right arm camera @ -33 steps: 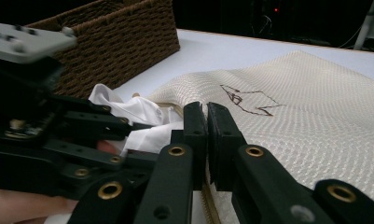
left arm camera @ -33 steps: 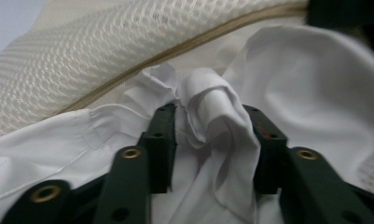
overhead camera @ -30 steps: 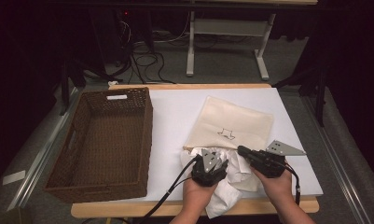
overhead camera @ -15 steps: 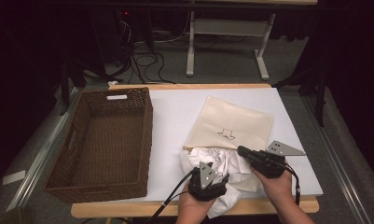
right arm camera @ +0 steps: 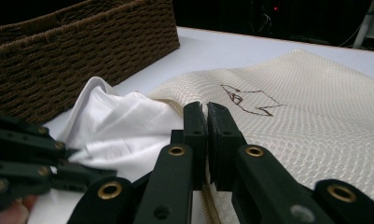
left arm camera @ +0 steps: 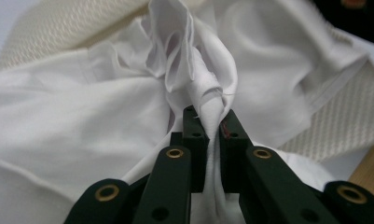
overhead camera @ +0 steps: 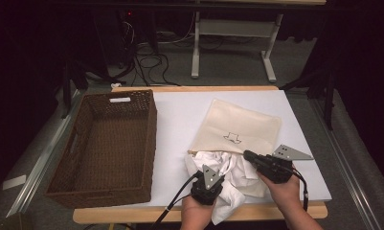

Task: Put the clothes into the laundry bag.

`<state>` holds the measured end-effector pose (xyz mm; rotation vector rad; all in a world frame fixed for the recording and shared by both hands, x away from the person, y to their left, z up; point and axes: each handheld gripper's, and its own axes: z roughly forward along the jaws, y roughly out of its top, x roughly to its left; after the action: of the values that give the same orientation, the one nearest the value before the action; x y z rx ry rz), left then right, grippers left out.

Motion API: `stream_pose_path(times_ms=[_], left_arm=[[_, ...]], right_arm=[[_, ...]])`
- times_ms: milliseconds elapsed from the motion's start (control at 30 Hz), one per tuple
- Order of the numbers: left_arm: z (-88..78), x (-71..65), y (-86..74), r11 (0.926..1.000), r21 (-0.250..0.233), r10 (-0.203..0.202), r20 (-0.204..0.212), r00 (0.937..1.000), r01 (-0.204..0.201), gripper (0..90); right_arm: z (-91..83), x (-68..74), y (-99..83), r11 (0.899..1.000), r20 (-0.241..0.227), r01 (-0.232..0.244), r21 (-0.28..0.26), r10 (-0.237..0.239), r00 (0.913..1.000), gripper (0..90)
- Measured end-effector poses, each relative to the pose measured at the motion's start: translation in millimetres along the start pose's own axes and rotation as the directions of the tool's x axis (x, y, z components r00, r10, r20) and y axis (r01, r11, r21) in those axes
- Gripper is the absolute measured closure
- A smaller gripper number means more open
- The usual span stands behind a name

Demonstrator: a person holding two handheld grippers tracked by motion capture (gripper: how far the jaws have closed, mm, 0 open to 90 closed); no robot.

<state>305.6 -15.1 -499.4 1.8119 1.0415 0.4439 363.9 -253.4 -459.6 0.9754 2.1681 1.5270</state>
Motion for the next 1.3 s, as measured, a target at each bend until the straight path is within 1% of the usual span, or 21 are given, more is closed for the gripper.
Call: stream_pose_path(times_ms=[33,67,133,200,267,367,400,467,533,767,833,933,1000,1033,1067,1100,1133,1167,1233,1267,1300], left_arm=[[0.0,0.0,0.0,1.0000,0.000,0.000,0.000,1.0000,0.000,84.7],[-4.3,-1.0,8.3,0.9994,-0.034,-0.010,0.007,0.9999,0.011,84.7],[-5.3,-1.6,10.9,0.9989,-0.045,-0.014,0.011,0.9998,0.015,84.6],[-5.2,-5.7,19.7,0.9975,-0.067,-0.022,0.026,0.9994,0.024,84.5],[-3.4,-7.7,21.6,0.9975,-0.068,-0.018,0.026,0.9995,0.020,84.1],[11.0,-13.7,25.0,0.9990,-0.045,0.004,0.027,0.9996,-0.003,83.8],[11.0,-13.7,25.0,0.9990,-0.045,0.004,0.027,0.9996,-0.003,83.6],[21.5,-14.8,25.7,0.9996,-0.027,0.002,0.021,0.9998,-0.002,83.5],[23.9,-15.2,26.0,0.9996,-0.027,0.001,0.018,0.9998,0.000,83.3],[45.6,-10.4,26.5,0.9995,-0.032,-0.006,-0.026,0.9996,0.005,82.3],[47.7,-9.8,26.4,0.9994,-0.034,-0.007,-0.033,0.9994,0.006,82.0],[55.3,-7.4,25.9,0.9985,-0.051,-0.023,-0.055,0.9982,0.020,78.1],[56.1,-7.1,25.5,0.9977,-0.060,-0.034,-0.048,0.9983,0.031,72.6],[54.9,-7.1,24.8,0.9972,-0.068,-0.032,-0.030,0.9990,0.030,67.3],[52.8,-7.4,24.0,0.9967,-0.076,-0.029,-0.014,0.9995,0.028,62.8],[49.7,-7.8,22.9,0.9957,-0.090,-0.025,-0.003,0.9997,0.025,62.8],[45.0,-8.5,21.4,0.9944,-0.103,-0.023,0.008,0.9997,0.024,54.3],[36.9,-8.6,19.2,0.9941,-0.107,-0.014,0.027,0.9995,0.017,51.9],[32.8,-8.5,18.3,0.9937,-0.112,-0.006,0.029,0.9995,0.009,48.3],[21.6,-6.7,15.9,0.9925,-0.122,0.007,0.041,0.9992,-0.002,46.3],[21.6,-6.7,15.9,0.9925,-0.122,0.007,0.041,0.9992,-0.002,45.2]], right_arm=[[0.1,0.0,0.0,1.000,0.000,0.000,0.000,0.000,1.0000,87.9],[0.2,0.1,0.1,1.000,-0.001,0.000,-0.001,0.000,1.0000,87.9],[0.3,0.1,0.1,1.000,0.000,-0.001,-0.002,0.001,1.0000,87.9],[0.7,-0.2,0.0,1.000,0.000,-0.002,-0.001,0.002,1.0000,87.9],[0.7,-0.3,0.1,1.000,0.000,-0.003,-0.001,0.003,1.0000,87.9],[0.3,-0.4,0.2,1.000,0.000,-0.004,-0.003,0.004,1.0000,87.9],[0.3,-0.4,0.2,1.000,0.000,-0.004,-0.003,0.004,1.0000,87.9],[0.1,-0.3,0.3,1.000,-0.003,-0.003,-0.005,0.003,1.0000,87.9],[0.2,-0.1,0.5,1.000,-0.004,0.000,-0.007,0.000,1.0000,87.9],[-1.1,0.5,1.1,1.000,-0.008,-0.004,-0.010,0.004,1.0000,87.9],[-1.3,0.7,1.4,1.000,-0.009,-0.003,-0.013,0.003,1.0000,88.0],[-1.5,1.0,1.8,1.000,-0.013,0.002,-0.014,-0.003,0.9999,88.0],[-1.4,1.2,1.7,1.000,-0.011,0.000,-0.012,0.000,0.9999,87.9],[-1.6,1.0,1.6,1.000,-0.010,-0.001,-0.011,0.001,0.9999,87.9],[-1.9,0.8,1.4,1.000,-0.011,-0.001,-0.013,0.001,0.9999,87.9],[-1.9,0.8,1.4,1.000,-0.011,-0.001,-0.013,0.001,0.9999,87.9],[-2.1,0.4,1.1,1.000,-0.011,-0.002,-0.013,0.002,0.9999,87.9],[-2.0,0.3,1.0,1.000,-0.011,0.000,-0.011,0.000,0.9999,87.9],[-2.0,0.4,0.9,1.000,-0.011,0.001,-0.011,-0.001,0.9999,87.9],[-2.2,0.7,0.9,1.000,-0.011,0.001,-0.011,-0.002,0.9999,87.9],[-2.2,0.7,0.9,1.000,-0.011,0.001,-0.011,-0.002,0.9999,87.9]])
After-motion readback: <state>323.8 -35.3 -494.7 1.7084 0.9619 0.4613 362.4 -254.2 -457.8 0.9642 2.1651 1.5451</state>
